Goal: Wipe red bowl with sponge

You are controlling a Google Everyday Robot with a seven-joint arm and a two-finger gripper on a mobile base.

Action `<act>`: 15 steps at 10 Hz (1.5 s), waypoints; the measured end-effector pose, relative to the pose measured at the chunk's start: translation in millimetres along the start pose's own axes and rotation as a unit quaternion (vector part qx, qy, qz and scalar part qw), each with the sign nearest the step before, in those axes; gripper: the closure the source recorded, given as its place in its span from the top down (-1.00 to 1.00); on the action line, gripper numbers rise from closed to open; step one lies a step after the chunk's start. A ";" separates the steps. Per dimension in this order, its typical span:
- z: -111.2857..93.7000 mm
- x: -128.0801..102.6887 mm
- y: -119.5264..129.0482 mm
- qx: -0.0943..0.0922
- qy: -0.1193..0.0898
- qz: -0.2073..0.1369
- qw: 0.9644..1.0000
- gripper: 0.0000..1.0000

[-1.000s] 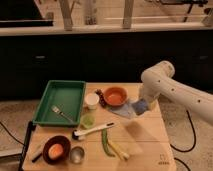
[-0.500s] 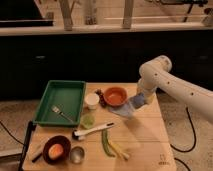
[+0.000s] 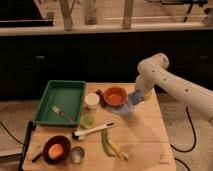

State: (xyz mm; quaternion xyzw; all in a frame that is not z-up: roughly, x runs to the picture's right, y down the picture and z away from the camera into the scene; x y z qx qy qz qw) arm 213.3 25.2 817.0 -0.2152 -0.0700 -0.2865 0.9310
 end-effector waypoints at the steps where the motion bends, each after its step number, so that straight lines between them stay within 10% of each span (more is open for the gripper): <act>1: 2.2 2.3 -4.3 0.001 0.000 0.000 1.000 -0.97; 15: 36.9 12.2 -54.8 0.009 -0.010 0.014 1.000 -0.97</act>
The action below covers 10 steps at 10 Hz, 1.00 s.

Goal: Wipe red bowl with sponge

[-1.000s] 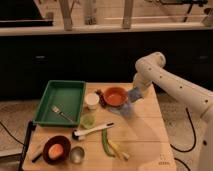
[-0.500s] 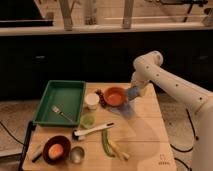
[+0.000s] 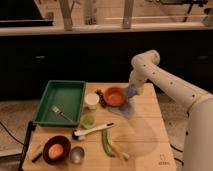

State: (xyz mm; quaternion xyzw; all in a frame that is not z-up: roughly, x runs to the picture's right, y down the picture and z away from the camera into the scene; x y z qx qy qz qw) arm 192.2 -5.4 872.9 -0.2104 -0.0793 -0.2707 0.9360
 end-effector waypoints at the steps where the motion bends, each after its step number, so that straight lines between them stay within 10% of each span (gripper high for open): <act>1: 2.5 -1.9 -2.9 -0.001 -0.002 -0.001 1.000 -0.97; 10: 18.2 -10.8 -21.0 -0.001 -0.010 -0.014 1.000 -0.97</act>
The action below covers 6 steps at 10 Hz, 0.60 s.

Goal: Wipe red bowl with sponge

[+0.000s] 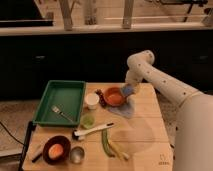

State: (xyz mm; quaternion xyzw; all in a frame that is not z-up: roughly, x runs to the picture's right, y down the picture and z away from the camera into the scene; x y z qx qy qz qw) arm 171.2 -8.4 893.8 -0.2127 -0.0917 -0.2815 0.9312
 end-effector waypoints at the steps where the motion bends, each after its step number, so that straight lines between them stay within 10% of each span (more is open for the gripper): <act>1: 2.4 -1.3 -4.3 0.000 -0.002 -0.003 1.000 -0.97; 6: 11.1 -7.7 -14.0 -0.003 -0.009 -0.019 1.000 -0.97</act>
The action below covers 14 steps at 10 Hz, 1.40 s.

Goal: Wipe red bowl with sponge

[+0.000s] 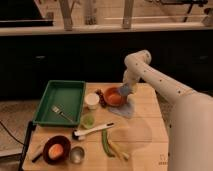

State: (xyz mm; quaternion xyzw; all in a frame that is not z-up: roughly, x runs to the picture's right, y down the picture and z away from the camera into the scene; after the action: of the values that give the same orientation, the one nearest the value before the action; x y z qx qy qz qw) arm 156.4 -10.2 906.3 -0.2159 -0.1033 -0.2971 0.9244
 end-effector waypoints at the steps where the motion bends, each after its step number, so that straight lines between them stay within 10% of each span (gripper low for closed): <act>1: 1.9 -0.5 -2.2 -0.001 -0.001 -0.003 1.000 -0.97; 14: 19.3 -31.3 -19.6 -0.014 -0.023 -0.054 0.998 -0.97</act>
State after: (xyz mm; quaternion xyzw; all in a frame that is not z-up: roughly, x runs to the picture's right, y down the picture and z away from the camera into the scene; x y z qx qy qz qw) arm 118.3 0.2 920.0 -0.2298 -0.1314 -0.3431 0.9012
